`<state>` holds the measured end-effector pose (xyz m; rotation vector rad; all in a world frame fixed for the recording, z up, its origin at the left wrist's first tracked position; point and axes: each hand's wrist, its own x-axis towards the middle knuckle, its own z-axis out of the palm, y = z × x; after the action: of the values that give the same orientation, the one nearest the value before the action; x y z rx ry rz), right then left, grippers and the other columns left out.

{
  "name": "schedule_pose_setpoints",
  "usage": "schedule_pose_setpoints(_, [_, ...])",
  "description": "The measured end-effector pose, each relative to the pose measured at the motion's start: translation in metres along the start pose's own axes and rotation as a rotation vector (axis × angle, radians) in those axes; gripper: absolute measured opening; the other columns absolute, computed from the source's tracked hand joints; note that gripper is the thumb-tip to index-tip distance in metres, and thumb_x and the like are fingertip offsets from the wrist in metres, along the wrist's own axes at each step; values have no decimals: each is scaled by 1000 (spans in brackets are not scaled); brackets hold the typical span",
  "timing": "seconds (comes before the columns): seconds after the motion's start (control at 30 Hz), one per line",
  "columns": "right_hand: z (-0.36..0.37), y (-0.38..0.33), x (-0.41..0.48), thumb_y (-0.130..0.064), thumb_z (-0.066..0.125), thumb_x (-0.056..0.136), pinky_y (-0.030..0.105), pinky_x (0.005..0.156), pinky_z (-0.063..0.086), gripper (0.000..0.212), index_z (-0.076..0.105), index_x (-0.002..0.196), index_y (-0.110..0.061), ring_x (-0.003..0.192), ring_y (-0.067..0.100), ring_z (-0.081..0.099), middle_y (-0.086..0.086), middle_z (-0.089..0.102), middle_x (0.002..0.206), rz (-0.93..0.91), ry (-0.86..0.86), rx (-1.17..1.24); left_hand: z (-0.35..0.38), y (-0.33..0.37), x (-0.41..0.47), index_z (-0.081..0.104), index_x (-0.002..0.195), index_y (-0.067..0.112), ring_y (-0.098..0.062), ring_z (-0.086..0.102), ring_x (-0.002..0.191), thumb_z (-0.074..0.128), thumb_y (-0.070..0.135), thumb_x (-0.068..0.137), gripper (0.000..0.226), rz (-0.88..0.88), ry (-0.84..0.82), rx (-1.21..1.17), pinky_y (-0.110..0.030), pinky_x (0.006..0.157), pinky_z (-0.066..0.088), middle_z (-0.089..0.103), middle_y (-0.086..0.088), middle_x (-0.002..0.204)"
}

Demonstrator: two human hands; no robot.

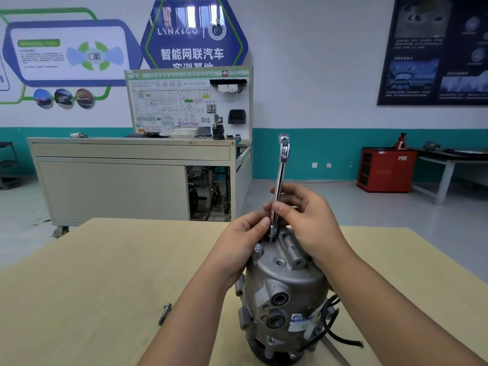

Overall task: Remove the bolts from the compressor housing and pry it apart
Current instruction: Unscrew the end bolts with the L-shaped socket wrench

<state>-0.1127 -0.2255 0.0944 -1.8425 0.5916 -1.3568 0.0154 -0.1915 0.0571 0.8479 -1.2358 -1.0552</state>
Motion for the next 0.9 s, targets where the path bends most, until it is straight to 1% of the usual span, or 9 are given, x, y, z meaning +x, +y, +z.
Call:
schedule_pose_setpoints(0.1, [-1,1,-1,-5,61,88,33,87,53,23,63,90,-27,89,11,67,-7,72,82,-29,-25,-8,0,2,-1,62,113,10,-16,66,98,49,5,95,23,4,10,3,-25,88,52,72,-7,103])
schedule_pose_setpoints(0.23, [-2,2,1,-10,70,82,26,77,53,20,67,77,-30,80,10,64,-11,67,75,-67,-4,-58,0,1,-2,53,118,-7,-31,57,103,57,1,86,33,12,31,-38,-42,100,43,61,-28,112])
schedule_pose_setpoints(0.3, [-1,2,1,-6,68,82,19,75,52,23,68,81,-29,78,2,65,-14,69,75,-52,-2,-16,-1,1,-3,55,113,-2,-26,59,97,58,6,84,30,23,19,-40,-36,93,46,64,-19,102])
schedule_pose_setpoints(0.4, [-2,3,1,-2,63,85,26,83,53,23,65,94,-24,87,10,67,-7,70,82,-14,10,31,-1,0,-1,63,112,9,-17,66,94,49,12,94,23,3,-1,-22,-26,86,52,72,-8,101])
schedule_pose_setpoints(0.5, [-2,0,1,-1,57,89,19,78,53,27,65,92,-26,81,4,68,-9,72,76,-19,-36,65,-2,0,-1,66,106,13,-14,68,90,46,9,96,23,-7,-9,-9,-23,80,54,74,-5,97])
schedule_pose_setpoints(0.6, [-1,0,0,-10,64,86,21,80,53,24,67,87,-34,86,5,66,-15,70,82,-69,-35,-28,-1,2,-2,62,110,5,-21,65,94,55,9,88,24,16,3,-25,-31,88,51,70,-13,101])
schedule_pose_setpoints(0.7, [-1,3,1,-8,67,83,15,72,50,25,67,83,-33,77,-1,63,-19,67,75,-84,-21,-52,-2,0,-2,56,114,-3,-27,59,98,61,10,79,38,22,11,-48,-37,94,46,63,-21,106])
schedule_pose_setpoints(0.8, [-1,3,3,-3,63,86,13,75,49,30,66,90,-32,78,-3,64,-19,69,73,-65,-19,9,-2,-1,-1,63,110,8,-19,65,95,51,10,93,21,8,7,-23,-27,86,52,71,-11,102])
schedule_pose_setpoints(0.9, [-1,3,2,1,54,91,19,82,52,32,62,100,-29,84,5,67,-10,72,77,-28,-56,59,-2,-1,-1,65,111,17,-14,67,98,46,8,97,25,-5,-7,-8,-24,88,52,73,-4,103])
